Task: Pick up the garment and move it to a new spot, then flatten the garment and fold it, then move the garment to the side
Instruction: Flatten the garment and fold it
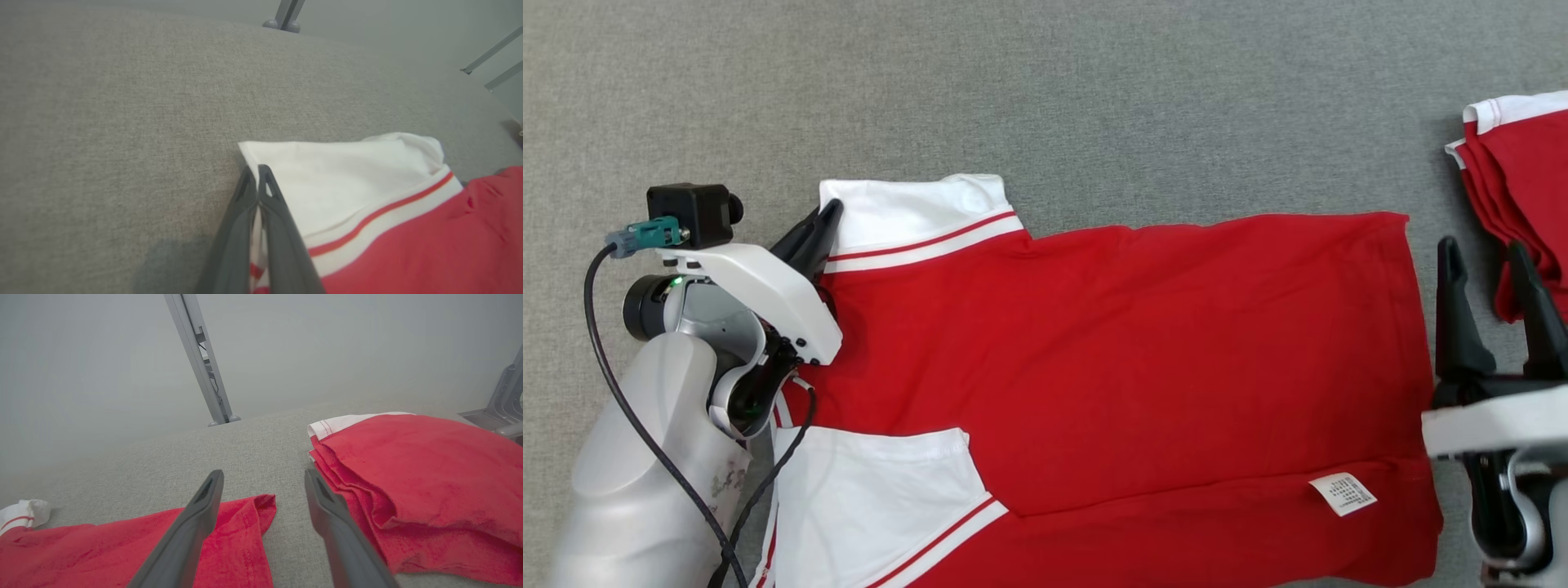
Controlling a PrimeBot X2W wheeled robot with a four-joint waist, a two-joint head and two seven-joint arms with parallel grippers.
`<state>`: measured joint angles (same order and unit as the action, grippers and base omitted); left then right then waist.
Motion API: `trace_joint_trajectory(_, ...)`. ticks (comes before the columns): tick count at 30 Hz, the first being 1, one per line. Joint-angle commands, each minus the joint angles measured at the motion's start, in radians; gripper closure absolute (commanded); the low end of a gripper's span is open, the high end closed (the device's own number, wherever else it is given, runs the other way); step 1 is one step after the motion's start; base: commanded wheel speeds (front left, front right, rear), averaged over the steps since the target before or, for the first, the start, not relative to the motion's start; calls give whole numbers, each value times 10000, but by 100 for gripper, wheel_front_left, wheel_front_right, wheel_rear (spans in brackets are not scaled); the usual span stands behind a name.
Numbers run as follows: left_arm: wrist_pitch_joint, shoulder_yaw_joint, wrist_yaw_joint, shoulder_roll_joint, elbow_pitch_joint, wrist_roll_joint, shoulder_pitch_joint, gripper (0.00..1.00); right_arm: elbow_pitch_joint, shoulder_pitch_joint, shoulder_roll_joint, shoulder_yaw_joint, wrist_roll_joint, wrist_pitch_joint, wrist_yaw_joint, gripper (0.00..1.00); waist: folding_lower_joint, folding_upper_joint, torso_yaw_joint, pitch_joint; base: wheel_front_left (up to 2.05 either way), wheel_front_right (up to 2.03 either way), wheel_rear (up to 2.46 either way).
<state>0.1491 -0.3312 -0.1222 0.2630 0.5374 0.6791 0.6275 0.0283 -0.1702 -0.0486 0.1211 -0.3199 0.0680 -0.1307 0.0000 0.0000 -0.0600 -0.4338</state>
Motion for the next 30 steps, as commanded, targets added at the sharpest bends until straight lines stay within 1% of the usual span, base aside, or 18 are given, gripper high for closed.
trace_joint_trajectory(1,-53,1,-41,22,-24,-28,249,100,-84,-220,-88,44,78,-74,-4,0,0,0,35,-41,0,0,0)
trace_joint_trajectory(6,-143,-95,-29,-31,-40,-109,306,100,-919,-1215,-325,-92,-20,-376,-5,0,0,0,200,-237,0,0,0)
trace_joint_trajectory(11,-231,-260,-42,-88,33,-141,393,100,-1933,-1815,-669,-253,-230,-1134,-4,0,0,0,375,-362,0,0,0)
trace_joint_trajectory(18,-391,-356,-51,-110,198,-96,359,100,-2369,-2026,-986,-442,-623,-2207,-4,0,0,0,422,-390,0,0,0)
trace_joint_trajectory(19,-414,-384,-56,-122,227,-69,382,100,-2466,-2079,-997,-457,-894,-2586,-4,0,0,0,443,-403,0,0,0)
trace_joint_trajectory(20,-453,-403,-60,-139,220,-62,413,100,-2454,-2131,-1066,-427,-931,-2698,-4,45,0,0,474,-422,0,0,0)
trace_joint_trajectory(21,-524,-417,-65,-146,206,-57,440,100,-2464,-2155,-1120,-408,-999,-2800,-4,64,0,0,500,-434,0,0,0)
trace_joint_trajectory(22,-587,-429,-69,-147,190,-50,468,100,-2459,-2182,-1141,-377,-1077,-2855,-4,79,0,0,523,-443,0,0,0)
trace_joint_trajectory(23,-675,-434,-73,-147,162,-42,505,100,-2444,-2197,-1152,-371,-1183,-2918,-4,100,0,0,546,-458,0,0,0)
trace_joint_trajectory(30,-1417,-267,-42,-75,-70,-177,756,100,-2368,-2705,-1434,-451,-1688,-3194,-4,100,0,0,642,-452,0,0,0)
